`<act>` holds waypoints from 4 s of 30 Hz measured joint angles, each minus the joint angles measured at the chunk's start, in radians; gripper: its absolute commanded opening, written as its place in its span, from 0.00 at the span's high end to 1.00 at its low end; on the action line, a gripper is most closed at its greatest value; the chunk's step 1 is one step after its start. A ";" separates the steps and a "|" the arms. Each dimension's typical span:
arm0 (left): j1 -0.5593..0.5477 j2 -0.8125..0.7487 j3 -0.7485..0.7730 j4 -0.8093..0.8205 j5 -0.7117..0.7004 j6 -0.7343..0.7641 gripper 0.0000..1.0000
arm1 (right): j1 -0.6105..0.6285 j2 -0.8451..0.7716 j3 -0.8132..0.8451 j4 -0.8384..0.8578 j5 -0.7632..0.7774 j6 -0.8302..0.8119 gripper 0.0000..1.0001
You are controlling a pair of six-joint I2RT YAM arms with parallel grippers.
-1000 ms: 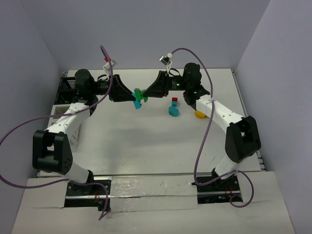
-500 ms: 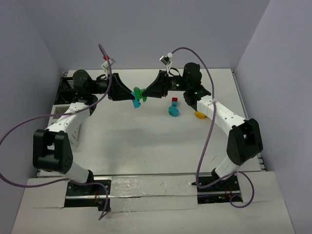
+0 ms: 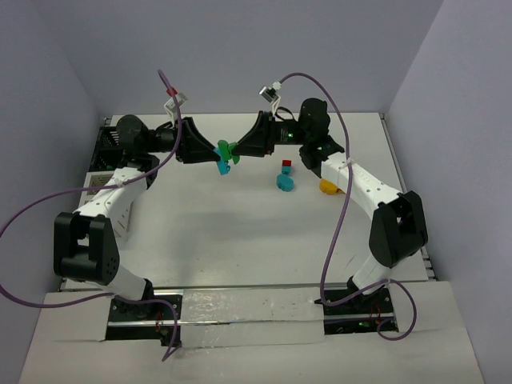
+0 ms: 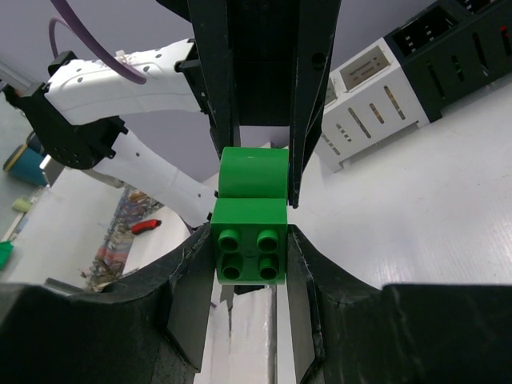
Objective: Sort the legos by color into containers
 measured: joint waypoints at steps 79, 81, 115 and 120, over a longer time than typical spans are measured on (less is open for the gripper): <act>0.900 -0.116 0.329 -1.774 -0.446 1.452 1.00 | -0.006 0.017 0.070 -0.603 0.191 -0.544 1.00; 0.937 -0.114 0.328 -1.835 -0.465 1.519 0.98 | -0.006 0.016 0.070 -0.614 0.200 -0.561 1.00; 1.007 -0.141 0.125 -1.753 -0.677 1.697 0.33 | -0.016 0.012 0.038 -0.636 0.192 -0.607 1.00; 1.007 -0.140 0.125 -1.758 -0.675 1.705 0.13 | -0.016 0.013 0.038 -0.639 0.192 -0.618 1.00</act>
